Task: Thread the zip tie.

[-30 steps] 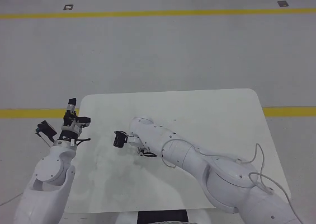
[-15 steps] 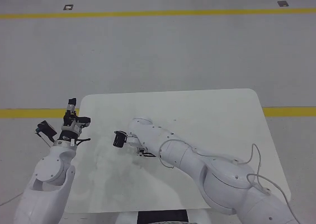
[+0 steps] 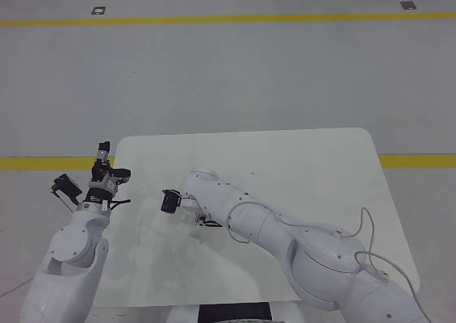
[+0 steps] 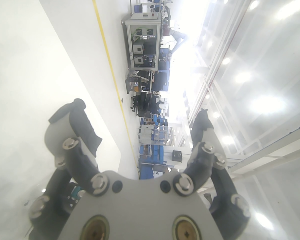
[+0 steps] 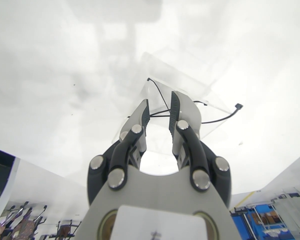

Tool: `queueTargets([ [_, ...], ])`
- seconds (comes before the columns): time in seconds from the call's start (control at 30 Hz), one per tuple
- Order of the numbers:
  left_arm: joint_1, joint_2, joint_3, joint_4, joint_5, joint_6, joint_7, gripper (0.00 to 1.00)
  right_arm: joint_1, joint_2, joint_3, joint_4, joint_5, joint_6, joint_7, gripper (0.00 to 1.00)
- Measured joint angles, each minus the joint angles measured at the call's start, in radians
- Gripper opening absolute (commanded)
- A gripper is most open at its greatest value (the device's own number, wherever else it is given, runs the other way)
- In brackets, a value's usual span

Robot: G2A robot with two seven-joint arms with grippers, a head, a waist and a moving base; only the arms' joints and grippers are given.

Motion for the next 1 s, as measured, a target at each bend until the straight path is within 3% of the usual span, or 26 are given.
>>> queueTargets([
  [0.77,0.0,0.0,0.0,0.0,0.0,0.0,0.0,1.0,-0.004,-0.015,0.0,0.05,0.003,0.0,-0.012,0.11],
  [0.93,0.0,0.0,0.0,0.0,0.0,0.0,0.0,1.0,-0.002,-0.019,0.0,0.057,0.001,0.0,-0.011,0.0],
  [1.0,0.0,0.0,0.0,0.0,0.0,0.0,0.0,1.0,-0.001,-0.02,0.0,0.059,-0.001,0.0,-0.011,0.0],
])
